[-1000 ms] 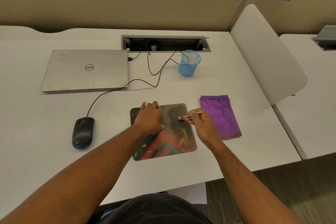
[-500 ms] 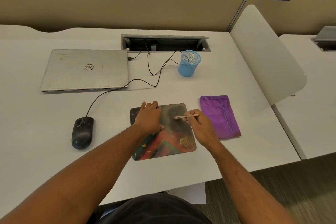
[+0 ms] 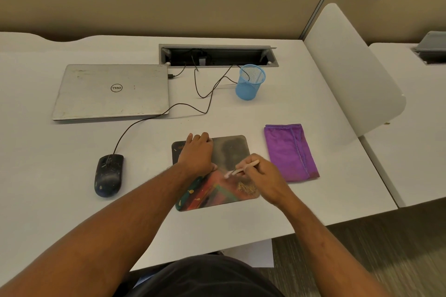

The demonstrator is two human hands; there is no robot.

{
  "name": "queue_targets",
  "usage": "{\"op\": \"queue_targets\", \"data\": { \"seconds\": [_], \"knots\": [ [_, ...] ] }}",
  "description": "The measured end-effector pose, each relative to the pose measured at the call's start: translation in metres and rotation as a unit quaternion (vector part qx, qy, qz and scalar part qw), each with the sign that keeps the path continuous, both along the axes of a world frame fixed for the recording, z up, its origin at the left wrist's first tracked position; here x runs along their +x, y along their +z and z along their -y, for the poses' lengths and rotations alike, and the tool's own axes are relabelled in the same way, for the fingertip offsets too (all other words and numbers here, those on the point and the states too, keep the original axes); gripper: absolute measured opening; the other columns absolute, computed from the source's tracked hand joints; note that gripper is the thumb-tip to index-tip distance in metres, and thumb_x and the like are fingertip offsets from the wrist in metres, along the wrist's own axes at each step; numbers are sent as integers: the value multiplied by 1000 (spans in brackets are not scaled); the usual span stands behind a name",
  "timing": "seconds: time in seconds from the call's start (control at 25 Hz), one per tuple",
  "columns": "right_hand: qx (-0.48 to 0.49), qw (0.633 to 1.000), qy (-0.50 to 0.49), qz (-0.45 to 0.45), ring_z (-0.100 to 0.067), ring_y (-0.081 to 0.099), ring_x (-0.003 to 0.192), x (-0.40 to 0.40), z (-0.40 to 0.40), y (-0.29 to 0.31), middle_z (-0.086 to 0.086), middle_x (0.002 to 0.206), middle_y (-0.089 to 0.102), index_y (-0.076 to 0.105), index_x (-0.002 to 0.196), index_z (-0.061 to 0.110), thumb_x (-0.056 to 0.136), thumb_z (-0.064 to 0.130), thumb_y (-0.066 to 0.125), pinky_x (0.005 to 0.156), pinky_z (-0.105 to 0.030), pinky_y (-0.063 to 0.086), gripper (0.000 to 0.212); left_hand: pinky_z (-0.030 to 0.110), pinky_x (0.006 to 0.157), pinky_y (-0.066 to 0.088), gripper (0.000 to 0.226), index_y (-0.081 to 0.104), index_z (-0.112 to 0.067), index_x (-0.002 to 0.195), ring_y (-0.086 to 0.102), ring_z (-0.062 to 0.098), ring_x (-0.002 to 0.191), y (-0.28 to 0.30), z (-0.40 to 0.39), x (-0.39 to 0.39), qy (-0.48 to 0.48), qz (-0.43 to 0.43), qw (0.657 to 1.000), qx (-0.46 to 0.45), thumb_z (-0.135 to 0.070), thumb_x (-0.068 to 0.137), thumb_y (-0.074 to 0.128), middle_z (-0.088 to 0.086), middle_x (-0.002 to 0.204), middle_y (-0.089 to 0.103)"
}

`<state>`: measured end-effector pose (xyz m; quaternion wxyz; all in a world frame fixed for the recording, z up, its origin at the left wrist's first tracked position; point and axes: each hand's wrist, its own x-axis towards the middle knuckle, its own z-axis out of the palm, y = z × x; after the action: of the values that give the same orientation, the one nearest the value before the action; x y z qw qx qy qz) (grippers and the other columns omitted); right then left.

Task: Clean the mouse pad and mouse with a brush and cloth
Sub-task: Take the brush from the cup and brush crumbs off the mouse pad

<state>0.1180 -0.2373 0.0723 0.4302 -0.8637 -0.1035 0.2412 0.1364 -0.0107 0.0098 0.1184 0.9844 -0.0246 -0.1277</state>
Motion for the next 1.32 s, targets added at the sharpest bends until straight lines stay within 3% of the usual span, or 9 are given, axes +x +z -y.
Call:
{"op": "queue_targets", "data": {
  "seconds": [0.08, 0.24, 0.44, 0.6, 0.72, 0.88, 1.0, 1.16, 1.32],
  "knots": [
    [-45, 997, 63, -18, -11, 65, 86, -7, -3, -5, 8, 95, 69, 63, 96, 31, 99, 35, 47, 69, -23, 53, 17, 48, 121, 18, 79, 48, -12, 140, 43, 25, 124, 0, 0, 0, 0, -1, 1000, 1, -56, 79, 72, 4, 133, 46],
    [-109, 994, 26, 6, -21, 68, 86, -2, 30, -3, 2, 90, 71, 63, 90, 25, 100, 27, 49, 78, -41, 59, 17, 49, 120, 19, 80, 48, -12, 141, 44, 25, 124, 0, 0, -1, 2, 1, 1000, 0, -56, 80, 72, 5, 134, 47],
    [-7, 998, 56, -14, -8, 68, 91, -14, 9, 6, 17, 95, 73, 67, 92, 32, 95, 30, 46, 82, -36, 58, 21, 48, 119, 21, 79, 48, -11, 139, 44, 25, 122, 0, -1, -1, -4, 4, 1000, 4, -56, 79, 71, 5, 132, 47],
    [-61, 991, 121, -25, -16, 66, 88, -24, -3, 1, 9, 94, 71, 64, 93, 27, 89, 33, 46, 81, -42, 57, 19, 48, 119, 20, 79, 48, -12, 140, 44, 25, 123, 1, -1, -1, -4, 3, 1000, 4, -56, 79, 72, 5, 133, 47],
    [-92, 994, 54, -23, -15, 70, 87, -10, 25, 0, 6, 91, 73, 66, 90, 24, 96, 27, 49, 82, -40, 60, 18, 48, 120, 18, 79, 49, -11, 139, 45, 25, 121, 0, -1, -1, -2, 7, 1000, 0, -55, 78, 72, 5, 131, 47],
    [28, 996, -78, -22, -8, 73, 90, 4, 27, -1, 8, 92, 76, 71, 96, 17, 103, 21, 53, 82, -28, 60, 19, 49, 120, 17, 79, 49, -10, 138, 44, 25, 121, 0, 0, 0, -4, 6, 1000, -1, -55, 78, 72, 5, 130, 47],
    [-10, 998, -53, -28, -12, 70, 90, -3, 12, -7, 5, 95, 72, 67, 100, 20, 104, 28, 52, 78, -25, 56, 17, 49, 120, 18, 77, 50, -11, 137, 44, 25, 121, 0, -2, 0, -5, 5, 1000, -1, -56, 78, 72, 5, 129, 47],
    [-137, 990, -11, -21, -19, 69, 86, -3, 34, -2, -2, 91, 69, 63, 93, 17, 104, 25, 51, 80, -35, 59, 18, 49, 121, 17, 79, 48, -11, 139, 44, 25, 122, -1, -1, -1, -2, 6, 1000, -5, -55, 78, 72, 4, 131, 47],
    [-48, 991, -125, 23, -21, 71, 93, 5, 42, 6, -4, 95, 74, 69, 99, 13, 104, 25, 53, 88, -42, 60, 20, 49, 121, 17, 80, 48, -11, 140, 44, 25, 123, -2, -1, -1, -1, 6, 1000, -5, -56, 79, 72, 5, 132, 47]
  ]
}}
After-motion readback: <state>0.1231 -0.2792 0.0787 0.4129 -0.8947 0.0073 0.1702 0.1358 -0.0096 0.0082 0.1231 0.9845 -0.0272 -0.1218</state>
